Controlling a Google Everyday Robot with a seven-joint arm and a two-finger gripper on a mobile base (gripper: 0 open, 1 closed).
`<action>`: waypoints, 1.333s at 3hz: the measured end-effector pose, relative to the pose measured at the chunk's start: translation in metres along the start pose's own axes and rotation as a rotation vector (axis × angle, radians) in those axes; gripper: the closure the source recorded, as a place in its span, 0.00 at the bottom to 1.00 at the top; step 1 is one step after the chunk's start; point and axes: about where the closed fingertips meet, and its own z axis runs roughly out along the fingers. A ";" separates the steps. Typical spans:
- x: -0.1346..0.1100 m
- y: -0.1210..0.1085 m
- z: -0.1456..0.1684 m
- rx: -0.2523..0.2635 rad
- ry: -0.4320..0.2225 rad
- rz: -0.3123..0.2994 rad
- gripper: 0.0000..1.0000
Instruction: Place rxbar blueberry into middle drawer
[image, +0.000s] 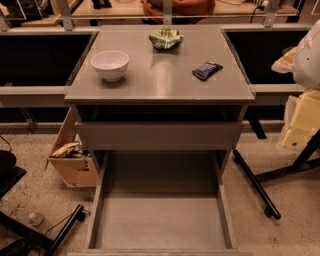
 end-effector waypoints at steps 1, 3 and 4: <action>0.000 0.000 0.000 0.000 0.000 0.000 0.00; -0.062 -0.058 0.033 0.116 -0.044 -0.287 0.00; -0.103 -0.094 0.049 0.178 0.022 -0.458 0.00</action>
Offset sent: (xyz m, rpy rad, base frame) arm 0.0816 0.0500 -0.0161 -0.0121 -0.1450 0.2771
